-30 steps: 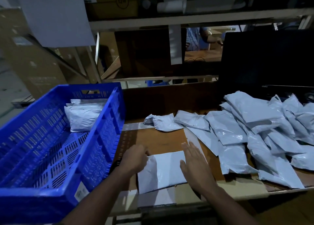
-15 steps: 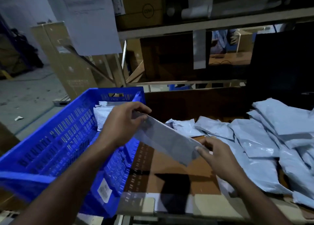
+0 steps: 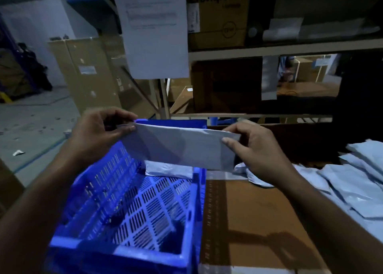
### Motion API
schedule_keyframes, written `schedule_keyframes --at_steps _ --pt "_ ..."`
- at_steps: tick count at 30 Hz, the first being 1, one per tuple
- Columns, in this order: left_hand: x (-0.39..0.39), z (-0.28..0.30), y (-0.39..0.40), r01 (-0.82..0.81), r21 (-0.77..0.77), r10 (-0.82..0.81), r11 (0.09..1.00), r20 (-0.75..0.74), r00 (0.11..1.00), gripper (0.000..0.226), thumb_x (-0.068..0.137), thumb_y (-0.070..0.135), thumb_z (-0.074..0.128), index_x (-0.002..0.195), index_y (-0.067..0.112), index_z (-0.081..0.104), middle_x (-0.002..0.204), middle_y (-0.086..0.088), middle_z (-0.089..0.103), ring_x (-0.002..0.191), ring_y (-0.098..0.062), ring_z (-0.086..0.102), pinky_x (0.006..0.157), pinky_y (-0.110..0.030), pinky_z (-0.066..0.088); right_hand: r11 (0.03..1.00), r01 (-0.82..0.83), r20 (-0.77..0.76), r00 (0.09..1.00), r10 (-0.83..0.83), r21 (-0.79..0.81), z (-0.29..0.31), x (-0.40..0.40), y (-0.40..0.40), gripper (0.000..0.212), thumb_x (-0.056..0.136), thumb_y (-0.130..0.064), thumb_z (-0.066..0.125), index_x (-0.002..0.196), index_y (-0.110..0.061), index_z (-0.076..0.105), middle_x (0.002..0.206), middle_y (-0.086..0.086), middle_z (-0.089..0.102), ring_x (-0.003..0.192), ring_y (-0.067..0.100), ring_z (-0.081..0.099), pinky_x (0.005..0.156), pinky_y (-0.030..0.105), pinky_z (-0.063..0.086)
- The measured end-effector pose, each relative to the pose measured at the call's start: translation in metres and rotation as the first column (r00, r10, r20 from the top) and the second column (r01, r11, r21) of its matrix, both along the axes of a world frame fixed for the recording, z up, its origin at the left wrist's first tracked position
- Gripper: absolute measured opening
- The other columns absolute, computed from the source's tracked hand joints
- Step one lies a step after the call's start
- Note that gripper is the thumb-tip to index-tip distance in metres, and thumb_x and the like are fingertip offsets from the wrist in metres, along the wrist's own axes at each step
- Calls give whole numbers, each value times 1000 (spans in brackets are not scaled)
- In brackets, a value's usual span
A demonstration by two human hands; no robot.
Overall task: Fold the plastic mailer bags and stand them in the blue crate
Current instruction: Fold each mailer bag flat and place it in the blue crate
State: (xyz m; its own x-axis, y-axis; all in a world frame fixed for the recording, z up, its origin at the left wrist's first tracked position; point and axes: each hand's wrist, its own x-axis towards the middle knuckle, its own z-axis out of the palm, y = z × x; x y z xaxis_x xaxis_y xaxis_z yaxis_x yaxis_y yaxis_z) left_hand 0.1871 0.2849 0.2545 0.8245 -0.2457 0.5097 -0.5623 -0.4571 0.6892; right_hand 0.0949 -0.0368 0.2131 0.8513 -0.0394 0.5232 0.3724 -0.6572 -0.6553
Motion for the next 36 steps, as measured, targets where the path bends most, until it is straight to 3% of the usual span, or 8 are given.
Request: schedule_keyframes --at_steps 4,7,12,15,17,26,29,36 --pt "42 1 62 -109 95 107 989 24 994 20 89 6 74 96 25 77 85 9 77 74 0 70 64 -18 58 986 18 85 996 -4 -169 9 56 53 13 93 -27 69 105 -22 69 98 -9 60 90 6 55 70 26 47" --pt "76 -17 81 -233 360 188 903 157 970 21 87 12 78 90 33 76 83 10 75 81 -13 71 73 -33 56 925 79 68 996 -58 -370 -5 97 76 16 92 -32 68 106 -25 68 101 -7 66 93 12 58 72 31 44" --pt "119 -58 68 -215 686 118 695 187 975 15 85 25 76 99 28 78 95 4 78 91 -22 72 73 -33 54 680 65 -76 981 -176 -730 -38 138 89 15 93 -32 64 107 -25 62 107 -1 67 101 22 62 69 30 37" --pt "142 -83 57 -192 832 73 521 180 981 14 85 34 69 98 30 74 98 5 75 95 -22 69 70 -31 49 531 -15 -165 957 -237 -847 -50 152 93 9 90 -23 62 99 -20 63 104 6 66 100 29 63 67 32 35" --pt "153 -98 49 -145 868 62 474 132 989 12 84 32 68 95 29 72 99 5 74 98 -23 68 73 -31 50 466 -73 -226 933 -280 -882 -52 162 98 9 88 -16 61 97 -16 64 107 9 65 101 33 64 67 32 38" --pt "201 -131 16 -75 882 55 465 56 997 16 83 15 65 81 29 58 96 3 70 93 -23 65 63 -29 37 207 -214 -285 860 -424 -954 -70 204 111 19 95 -6 53 110 -16 59 121 10 64 109 29 63 71 36 42" --pt "214 -142 15 -81 866 75 494 51 996 15 85 17 65 79 28 56 95 2 70 89 -24 65 60 -30 36 200 -151 -223 882 -415 -968 -76 215 107 27 98 -8 48 121 -14 60 123 8 63 111 29 62 75 37 44" --pt "222 -147 14 -94 842 93 531 53 994 14 86 22 68 78 27 57 91 4 70 86 -23 66 59 -30 36 255 -76 -184 881 -436 -964 -86 234 102 28 94 -8 51 114 -19 66 115 3 67 102 28 66 69 35 45"
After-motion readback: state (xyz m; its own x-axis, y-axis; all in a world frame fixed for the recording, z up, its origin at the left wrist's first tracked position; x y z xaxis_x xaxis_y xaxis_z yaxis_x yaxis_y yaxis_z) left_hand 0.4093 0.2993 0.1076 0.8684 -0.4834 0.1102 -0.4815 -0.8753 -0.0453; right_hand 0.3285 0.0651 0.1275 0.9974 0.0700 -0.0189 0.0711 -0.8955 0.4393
